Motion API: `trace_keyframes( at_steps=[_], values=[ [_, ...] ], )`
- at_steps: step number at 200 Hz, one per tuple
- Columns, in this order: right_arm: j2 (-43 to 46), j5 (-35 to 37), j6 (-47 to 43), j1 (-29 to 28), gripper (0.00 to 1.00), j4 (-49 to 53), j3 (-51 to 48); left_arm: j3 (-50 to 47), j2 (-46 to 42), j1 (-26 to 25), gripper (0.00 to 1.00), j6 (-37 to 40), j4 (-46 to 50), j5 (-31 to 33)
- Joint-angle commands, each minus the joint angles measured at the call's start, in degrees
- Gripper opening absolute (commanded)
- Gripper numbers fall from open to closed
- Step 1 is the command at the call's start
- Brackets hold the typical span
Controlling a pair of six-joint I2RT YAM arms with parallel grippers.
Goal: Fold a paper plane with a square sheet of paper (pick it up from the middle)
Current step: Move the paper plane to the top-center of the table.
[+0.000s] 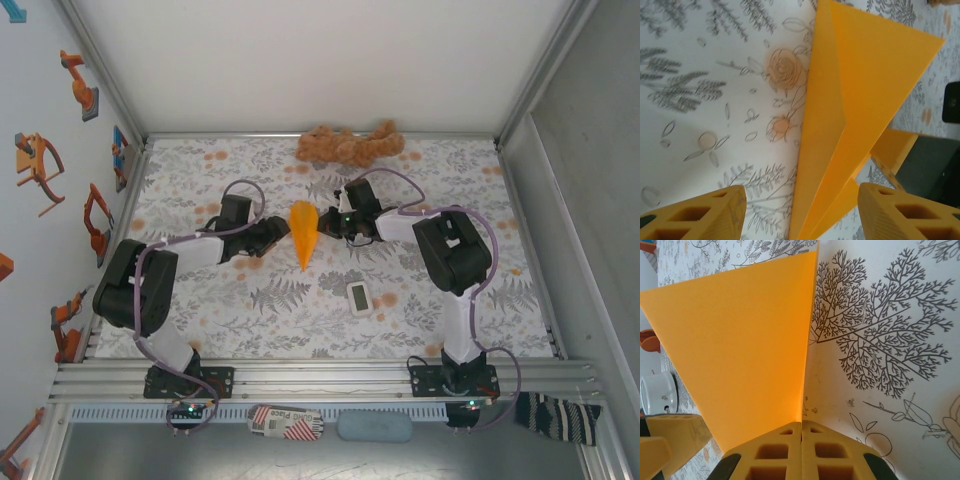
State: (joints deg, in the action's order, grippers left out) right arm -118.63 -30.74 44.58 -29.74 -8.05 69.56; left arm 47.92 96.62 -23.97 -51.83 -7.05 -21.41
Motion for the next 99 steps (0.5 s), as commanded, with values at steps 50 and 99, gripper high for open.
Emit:
trace_keyframes(
  at_steps=[50, 99],
  values=[
    [-0.11, -0.64, 0.25, 0.55, 0.00, -0.84, -0.81, 14.41, 7.33, -3.93, 0.50, 8.03, 20.18, 9.86],
    [-0.19, -0.64, 0.25, 0.55, 0.00, -0.48, -0.74, 20.25, 12.09, -4.95, 0.38, 8.70, 24.43, 11.77]
  ],
)
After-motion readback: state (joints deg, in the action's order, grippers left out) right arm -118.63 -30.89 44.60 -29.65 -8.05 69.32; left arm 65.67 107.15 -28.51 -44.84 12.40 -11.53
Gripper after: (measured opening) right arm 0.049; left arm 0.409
